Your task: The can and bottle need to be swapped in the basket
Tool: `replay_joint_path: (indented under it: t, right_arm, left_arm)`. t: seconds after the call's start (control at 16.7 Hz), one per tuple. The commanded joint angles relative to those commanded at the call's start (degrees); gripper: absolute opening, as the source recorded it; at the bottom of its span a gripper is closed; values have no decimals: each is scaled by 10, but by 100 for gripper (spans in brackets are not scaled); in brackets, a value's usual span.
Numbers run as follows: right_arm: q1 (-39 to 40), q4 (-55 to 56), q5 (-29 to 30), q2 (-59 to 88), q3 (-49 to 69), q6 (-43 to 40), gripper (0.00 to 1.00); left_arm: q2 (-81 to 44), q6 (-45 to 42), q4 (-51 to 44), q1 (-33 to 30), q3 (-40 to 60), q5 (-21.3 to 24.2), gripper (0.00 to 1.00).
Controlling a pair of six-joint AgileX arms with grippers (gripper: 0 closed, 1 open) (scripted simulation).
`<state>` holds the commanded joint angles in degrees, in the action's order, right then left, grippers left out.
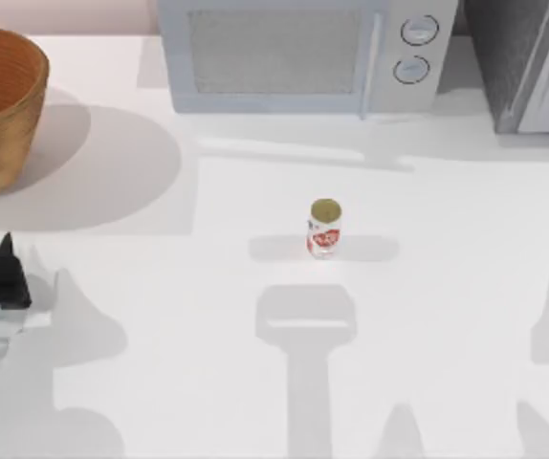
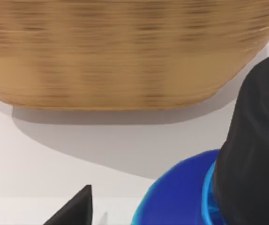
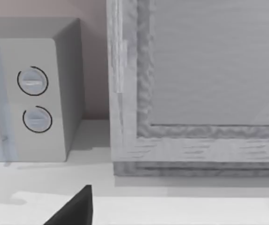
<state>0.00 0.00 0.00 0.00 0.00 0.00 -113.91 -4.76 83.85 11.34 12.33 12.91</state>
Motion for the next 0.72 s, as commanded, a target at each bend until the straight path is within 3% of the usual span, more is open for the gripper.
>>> replay_joint_path:
  t: [0.12,0.72]
  right_arm:
    - [0,0,0,0,0,0,100]
    - [0,0,0,0,0,0,100]
  left_arm:
    - [0,0,0,0,0,0,100]
    - [0,0,0,0,0,0,25]
